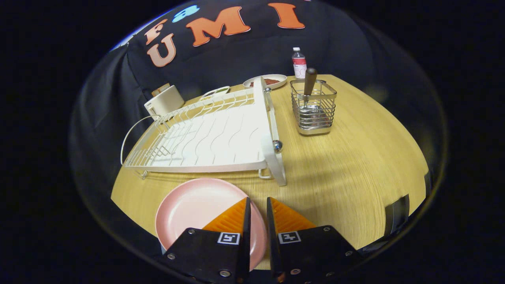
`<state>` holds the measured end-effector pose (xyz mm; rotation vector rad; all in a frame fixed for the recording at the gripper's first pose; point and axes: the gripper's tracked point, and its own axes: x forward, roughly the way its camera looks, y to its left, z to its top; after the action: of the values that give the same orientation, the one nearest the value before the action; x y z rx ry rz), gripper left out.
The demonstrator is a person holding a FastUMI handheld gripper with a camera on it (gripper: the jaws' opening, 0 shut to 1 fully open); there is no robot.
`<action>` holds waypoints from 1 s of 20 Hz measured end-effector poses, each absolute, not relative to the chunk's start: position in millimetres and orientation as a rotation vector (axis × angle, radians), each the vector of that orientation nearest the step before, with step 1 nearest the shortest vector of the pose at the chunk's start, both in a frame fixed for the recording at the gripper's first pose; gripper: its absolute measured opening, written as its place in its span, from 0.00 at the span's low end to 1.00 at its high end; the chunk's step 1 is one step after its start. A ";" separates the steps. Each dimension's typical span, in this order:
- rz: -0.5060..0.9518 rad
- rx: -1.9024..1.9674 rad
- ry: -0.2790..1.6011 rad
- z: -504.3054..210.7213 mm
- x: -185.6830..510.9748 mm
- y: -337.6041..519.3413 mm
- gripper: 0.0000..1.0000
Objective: Take the plate from the dish rack, then take the spoon from the basket and place it into the plate.
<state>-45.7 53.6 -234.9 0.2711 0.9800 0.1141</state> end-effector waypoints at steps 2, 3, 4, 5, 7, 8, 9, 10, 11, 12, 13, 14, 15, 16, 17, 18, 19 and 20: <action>0.116 0.303 0.969 -231.3 -42.1 56.2 0.20; 0.108 0.292 0.956 -229.6 -39.3 52.7 0.20; 0.105 0.279 0.940 -226.4 -37.3 49.2 0.21; 0.105 0.274 0.923 -221.9 -35.3 47.4 0.24; 0.108 0.281 0.883 -209.4 -30.5 44.5 0.29; 0.103 0.282 0.860 -203.5 -28.1 41.5 0.30; 0.096 0.279 0.832 -196.7 -24.7 36.9 0.35; 0.089 0.275 0.797 -188.5 -20.0 31.7 0.36; 0.093 0.274 0.749 -179.7 -14.5 29.4 0.40; 0.097 0.273 0.701 -170.1 -8.8 27.0 0.42; 0.097 0.269 0.648 -162.0 -2.4 23.1 0.48; 0.090 0.256 0.606 -155.7 2.1 17.2 0.50; 0.082 0.235 0.574 -151.0 7.0 12.6 0.53; 0.073 0.212 0.546 -146.3 10.7 8.0 0.54; 0.062 0.190 0.524 -142.9 15.3 3.6 0.57; 0.048 0.168 0.503 -139.5 19.7 -0.8 0.58; 0.025 0.150 0.482 -136.9 25.1 -6.8 0.60; -0.002 0.137 0.465 -136.4 30.6 -13.5 0.61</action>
<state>30.6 -13.5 -136.4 0.1375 0.4652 -0.0024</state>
